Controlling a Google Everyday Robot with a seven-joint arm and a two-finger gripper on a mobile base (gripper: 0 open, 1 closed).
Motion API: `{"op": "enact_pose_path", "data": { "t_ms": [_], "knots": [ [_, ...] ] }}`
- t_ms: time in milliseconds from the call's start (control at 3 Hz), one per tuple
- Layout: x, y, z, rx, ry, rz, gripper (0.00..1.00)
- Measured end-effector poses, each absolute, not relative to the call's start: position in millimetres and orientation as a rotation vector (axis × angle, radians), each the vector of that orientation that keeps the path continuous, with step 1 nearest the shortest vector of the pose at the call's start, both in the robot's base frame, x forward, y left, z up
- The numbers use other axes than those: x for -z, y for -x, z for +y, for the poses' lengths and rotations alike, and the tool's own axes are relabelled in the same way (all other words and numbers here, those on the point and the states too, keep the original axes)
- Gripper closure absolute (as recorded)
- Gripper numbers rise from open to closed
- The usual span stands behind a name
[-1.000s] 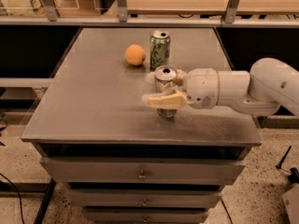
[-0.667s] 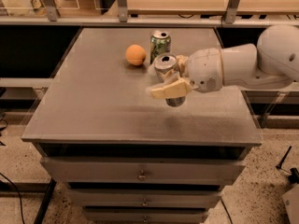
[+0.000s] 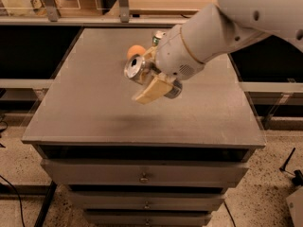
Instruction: Knock redbull can over
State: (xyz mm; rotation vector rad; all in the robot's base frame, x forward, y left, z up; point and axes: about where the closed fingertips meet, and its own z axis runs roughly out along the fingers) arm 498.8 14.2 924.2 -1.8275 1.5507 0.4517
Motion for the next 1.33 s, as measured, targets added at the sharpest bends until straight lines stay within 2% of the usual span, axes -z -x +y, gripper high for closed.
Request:
{"op": "enact_pose_path", "data": {
  "t_ms": [333, 667, 1000, 1333],
  "knots": [
    [-884, -476, 24, -0.308, 2.064, 1.594, 1.00],
    [-838, -467, 10, -0.153, 2.258, 1.665, 1.00],
    [-831, -478, -5, -0.033, 2.309, 1.661, 1.00],
    [-832, -478, -5, -0.033, 2.308, 1.661, 1.00]
  ]
}}
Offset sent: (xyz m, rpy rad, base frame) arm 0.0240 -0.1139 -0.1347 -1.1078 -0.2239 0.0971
